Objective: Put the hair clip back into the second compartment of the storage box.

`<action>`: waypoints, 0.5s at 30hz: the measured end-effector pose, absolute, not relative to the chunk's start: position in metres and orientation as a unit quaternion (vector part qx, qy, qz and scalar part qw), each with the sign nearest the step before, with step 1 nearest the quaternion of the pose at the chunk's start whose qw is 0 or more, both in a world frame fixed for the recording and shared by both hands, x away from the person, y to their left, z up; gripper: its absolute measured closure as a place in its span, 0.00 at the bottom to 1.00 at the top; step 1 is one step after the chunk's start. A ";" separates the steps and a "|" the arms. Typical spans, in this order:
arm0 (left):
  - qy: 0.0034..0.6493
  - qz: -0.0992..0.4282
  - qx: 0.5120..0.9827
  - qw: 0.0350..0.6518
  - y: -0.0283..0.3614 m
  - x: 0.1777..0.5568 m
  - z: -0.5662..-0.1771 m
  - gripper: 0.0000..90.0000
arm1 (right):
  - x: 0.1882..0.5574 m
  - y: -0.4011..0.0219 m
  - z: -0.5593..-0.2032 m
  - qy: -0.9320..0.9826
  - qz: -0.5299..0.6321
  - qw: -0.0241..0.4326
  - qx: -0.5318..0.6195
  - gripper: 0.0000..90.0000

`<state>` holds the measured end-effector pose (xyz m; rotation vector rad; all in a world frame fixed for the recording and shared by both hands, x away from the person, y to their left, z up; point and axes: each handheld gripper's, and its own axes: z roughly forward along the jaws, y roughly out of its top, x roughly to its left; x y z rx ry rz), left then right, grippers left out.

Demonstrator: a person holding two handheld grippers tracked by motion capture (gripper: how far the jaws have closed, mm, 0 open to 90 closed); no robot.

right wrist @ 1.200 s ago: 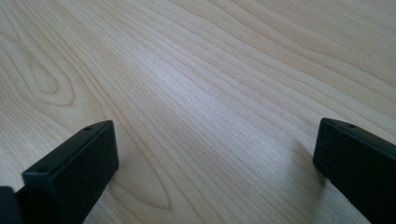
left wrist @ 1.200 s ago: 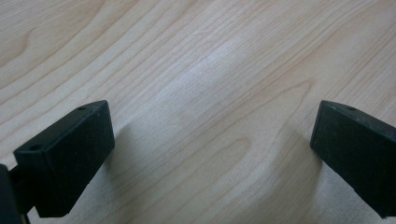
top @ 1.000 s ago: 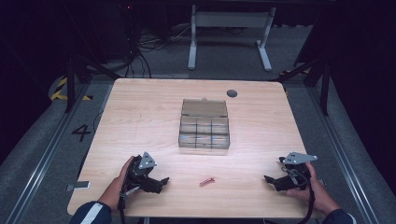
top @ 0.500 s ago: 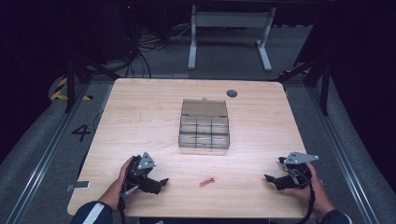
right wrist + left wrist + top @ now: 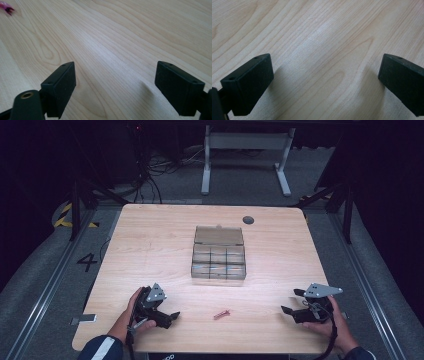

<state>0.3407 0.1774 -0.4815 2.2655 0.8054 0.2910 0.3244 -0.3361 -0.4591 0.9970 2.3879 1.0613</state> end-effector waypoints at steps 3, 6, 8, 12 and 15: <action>0.311 0.113 0.875 0.352 0.177 0.341 -0.482 0.01 | 0.323 -0.331 -0.455 0.842 0.381 0.170 0.342 0.23; 0.312 0.113 0.875 0.352 0.177 0.341 -0.482 0.01 | 0.322 -0.324 -0.453 0.848 0.380 0.168 0.328 0.25; 0.312 0.113 0.875 0.352 0.177 0.341 -0.482 0.01 | 0.323 -0.317 -0.453 0.854 0.380 0.163 0.317 0.26; 0.312 0.113 0.875 0.352 0.177 0.341 -0.482 0.01 | 0.329 -0.300 -0.454 0.862 0.381 0.146 0.299 0.29; 0.312 0.113 0.875 0.352 0.177 0.341 -0.482 0.01 | 0.332 -0.285 -0.453 0.870 0.380 0.132 0.285 0.30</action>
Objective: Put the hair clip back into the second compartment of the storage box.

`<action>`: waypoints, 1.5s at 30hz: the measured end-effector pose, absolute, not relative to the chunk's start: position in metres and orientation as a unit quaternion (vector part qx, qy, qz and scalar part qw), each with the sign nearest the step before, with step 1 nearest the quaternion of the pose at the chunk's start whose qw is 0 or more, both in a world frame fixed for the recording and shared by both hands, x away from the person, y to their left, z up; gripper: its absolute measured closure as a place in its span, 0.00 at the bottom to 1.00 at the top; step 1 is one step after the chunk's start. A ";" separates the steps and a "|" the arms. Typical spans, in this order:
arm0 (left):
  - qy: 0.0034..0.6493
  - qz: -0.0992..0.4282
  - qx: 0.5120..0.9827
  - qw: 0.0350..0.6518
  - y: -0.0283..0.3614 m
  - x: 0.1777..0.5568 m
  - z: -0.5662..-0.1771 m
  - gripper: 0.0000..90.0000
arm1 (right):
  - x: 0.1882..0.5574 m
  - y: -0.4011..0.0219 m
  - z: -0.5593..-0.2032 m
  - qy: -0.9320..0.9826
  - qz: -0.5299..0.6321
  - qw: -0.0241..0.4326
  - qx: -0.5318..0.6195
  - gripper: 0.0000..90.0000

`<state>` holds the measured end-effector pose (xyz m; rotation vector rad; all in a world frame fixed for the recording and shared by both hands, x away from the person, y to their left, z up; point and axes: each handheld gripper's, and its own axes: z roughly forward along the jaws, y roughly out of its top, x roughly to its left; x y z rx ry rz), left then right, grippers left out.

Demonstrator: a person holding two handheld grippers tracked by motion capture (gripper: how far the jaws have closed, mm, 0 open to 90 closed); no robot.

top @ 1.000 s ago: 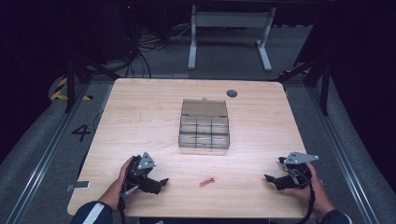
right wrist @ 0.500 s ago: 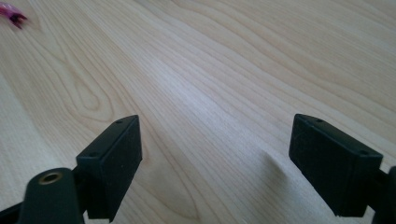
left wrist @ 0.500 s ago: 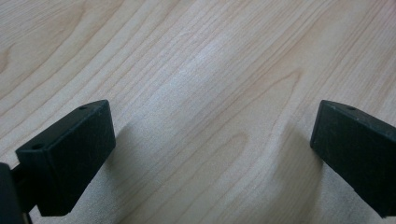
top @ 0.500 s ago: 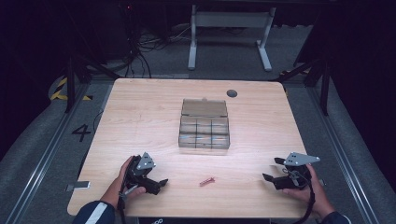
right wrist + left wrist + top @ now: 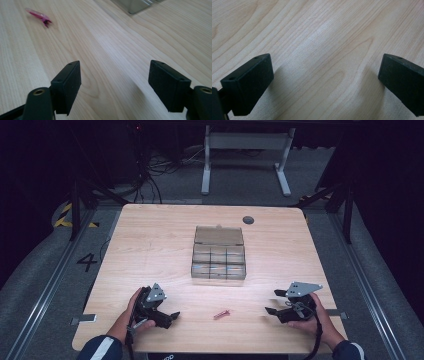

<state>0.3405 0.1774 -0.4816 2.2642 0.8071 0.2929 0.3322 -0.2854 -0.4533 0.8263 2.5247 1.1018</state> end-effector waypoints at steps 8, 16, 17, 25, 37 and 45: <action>0.311 0.113 0.875 0.353 0.177 0.341 -0.482 0.00 | 0.333 -0.258 -0.456 0.885 0.376 0.114 0.249 0.35; 0.310 0.113 0.876 0.353 0.177 0.341 -0.482 0.00 | 0.332 -0.235 -0.456 0.891 0.383 0.101 0.222 0.38; 0.310 0.113 0.875 0.353 0.177 0.341 -0.482 0.00 | 0.331 -0.231 -0.456 0.892 0.383 0.097 0.218 0.39; 0.311 0.113 0.875 0.353 0.177 0.341 -0.482 0.00 | 0.329 -0.216 -0.458 0.897 0.383 0.086 0.202 0.42; 0.311 0.113 0.875 0.353 0.177 0.341 -0.482 0.00 | 0.323 -0.188 -0.462 0.910 0.378 0.072 0.156 0.53; 0.310 0.113 0.875 0.353 0.177 0.341 -0.482 0.00 | 0.326 -0.177 -0.466 0.912 0.374 0.072 0.151 0.53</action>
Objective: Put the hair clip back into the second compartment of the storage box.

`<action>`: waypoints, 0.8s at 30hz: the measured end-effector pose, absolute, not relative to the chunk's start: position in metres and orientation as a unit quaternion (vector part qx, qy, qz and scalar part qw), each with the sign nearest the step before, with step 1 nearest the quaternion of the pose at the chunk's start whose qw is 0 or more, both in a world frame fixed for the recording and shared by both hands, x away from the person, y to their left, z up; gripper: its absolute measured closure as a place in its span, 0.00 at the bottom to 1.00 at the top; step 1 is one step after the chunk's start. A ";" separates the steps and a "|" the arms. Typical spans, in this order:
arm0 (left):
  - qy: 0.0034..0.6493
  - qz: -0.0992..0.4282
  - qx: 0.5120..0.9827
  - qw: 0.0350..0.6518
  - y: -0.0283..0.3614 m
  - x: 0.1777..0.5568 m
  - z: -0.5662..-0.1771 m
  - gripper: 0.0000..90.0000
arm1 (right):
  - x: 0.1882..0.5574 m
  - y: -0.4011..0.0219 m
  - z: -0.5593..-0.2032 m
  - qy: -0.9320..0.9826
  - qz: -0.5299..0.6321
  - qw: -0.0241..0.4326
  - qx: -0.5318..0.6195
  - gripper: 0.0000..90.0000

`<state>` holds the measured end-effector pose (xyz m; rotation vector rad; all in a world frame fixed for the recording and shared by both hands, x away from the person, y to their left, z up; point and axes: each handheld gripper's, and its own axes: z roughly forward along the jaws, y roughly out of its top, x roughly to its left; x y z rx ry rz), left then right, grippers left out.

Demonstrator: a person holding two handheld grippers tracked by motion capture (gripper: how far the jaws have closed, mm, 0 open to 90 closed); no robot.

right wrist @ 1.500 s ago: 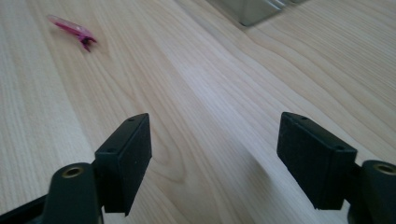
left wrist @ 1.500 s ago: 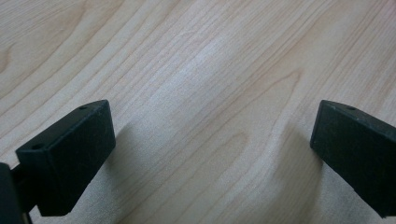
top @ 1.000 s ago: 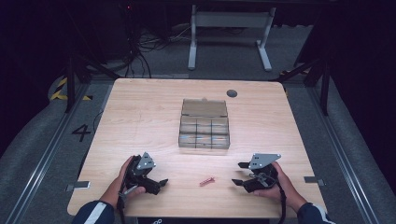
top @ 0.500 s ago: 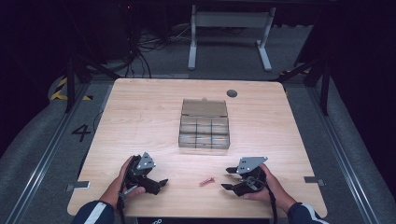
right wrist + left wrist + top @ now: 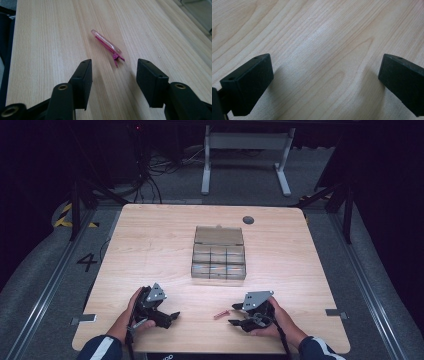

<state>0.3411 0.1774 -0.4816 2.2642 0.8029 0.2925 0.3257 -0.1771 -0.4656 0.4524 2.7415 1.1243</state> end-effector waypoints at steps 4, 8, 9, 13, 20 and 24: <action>0.310 0.113 0.875 0.353 0.177 0.341 -0.482 0.00 | 0.327 -0.170 -0.467 0.911 0.379 0.070 0.148 0.52; 0.310 0.113 0.875 0.353 0.177 0.341 -0.482 0.00 | 0.329 -0.161 -0.467 0.912 0.380 0.071 0.140 0.53; 0.310 0.113 0.876 0.353 0.177 0.341 -0.482 0.00 | 0.329 -0.160 -0.467 0.912 0.380 0.070 0.138 0.53; 0.310 0.113 0.875 0.353 0.177 0.341 -0.482 0.00 | 0.331 -0.156 -0.468 0.912 0.383 0.067 0.133 0.54; 0.310 0.113 0.875 0.353 0.177 0.341 -0.482 0.00 | 0.332 -0.148 -0.468 0.913 0.384 0.065 0.124 0.56; 0.310 0.113 0.875 0.353 0.177 0.341 -0.482 0.00 | 0.333 -0.145 -0.468 0.912 0.385 0.065 0.123 0.58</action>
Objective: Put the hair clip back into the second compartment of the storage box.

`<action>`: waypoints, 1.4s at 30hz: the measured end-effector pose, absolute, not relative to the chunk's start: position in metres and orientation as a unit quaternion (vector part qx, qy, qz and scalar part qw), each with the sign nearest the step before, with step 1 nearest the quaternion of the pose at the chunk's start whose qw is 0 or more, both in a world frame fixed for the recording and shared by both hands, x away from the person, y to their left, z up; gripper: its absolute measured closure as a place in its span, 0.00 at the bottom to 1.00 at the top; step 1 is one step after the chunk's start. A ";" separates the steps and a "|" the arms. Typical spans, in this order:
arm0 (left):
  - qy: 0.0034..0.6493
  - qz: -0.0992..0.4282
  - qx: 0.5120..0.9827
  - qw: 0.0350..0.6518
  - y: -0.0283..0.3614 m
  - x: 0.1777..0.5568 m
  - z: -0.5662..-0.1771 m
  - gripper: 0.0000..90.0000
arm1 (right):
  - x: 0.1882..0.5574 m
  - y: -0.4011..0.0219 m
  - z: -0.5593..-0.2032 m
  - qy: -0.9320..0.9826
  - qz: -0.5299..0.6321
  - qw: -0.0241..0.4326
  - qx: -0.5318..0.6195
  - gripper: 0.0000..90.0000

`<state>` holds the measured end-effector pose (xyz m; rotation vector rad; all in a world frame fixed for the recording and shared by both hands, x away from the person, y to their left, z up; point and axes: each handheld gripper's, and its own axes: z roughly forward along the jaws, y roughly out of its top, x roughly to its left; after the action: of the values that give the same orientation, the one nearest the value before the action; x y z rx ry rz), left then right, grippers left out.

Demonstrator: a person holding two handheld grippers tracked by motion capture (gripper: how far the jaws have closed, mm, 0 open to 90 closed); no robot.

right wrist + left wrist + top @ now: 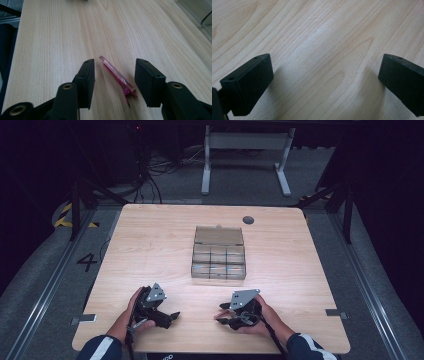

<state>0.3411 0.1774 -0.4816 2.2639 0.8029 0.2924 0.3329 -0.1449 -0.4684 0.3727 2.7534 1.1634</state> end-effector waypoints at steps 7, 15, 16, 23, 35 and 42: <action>0.310 0.113 0.876 0.353 0.177 0.341 -0.481 0.00 | 0.333 -0.143 -0.468 0.913 0.385 0.064 0.124 0.61; 0.309 0.112 0.876 0.352 0.178 0.342 -0.482 0.00 | 0.333 -0.146 -0.468 0.911 0.386 0.064 0.129 0.73; 0.309 0.112 0.876 0.352 0.178 0.341 -0.482 0.00 | 0.333 -0.146 -0.468 0.911 0.386 0.064 0.131 0.75; 0.310 0.113 0.876 0.353 0.178 0.341 -0.482 0.00 | 0.333 -0.154 -0.466 0.912 0.382 0.065 0.133 0.89; 0.312 0.114 0.875 0.352 0.178 0.341 -0.482 0.00 | 0.330 -0.174 -0.458 0.910 0.378 0.079 0.150 0.90; 0.313 0.115 0.874 0.352 0.178 0.341 -0.482 0.00 | 0.330 -0.188 -0.452 0.906 0.381 0.091 0.160 0.90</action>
<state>0.3406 0.1775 -0.4815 2.2629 0.8110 0.2969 0.3297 -0.1878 -0.4525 0.4769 2.6924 1.1313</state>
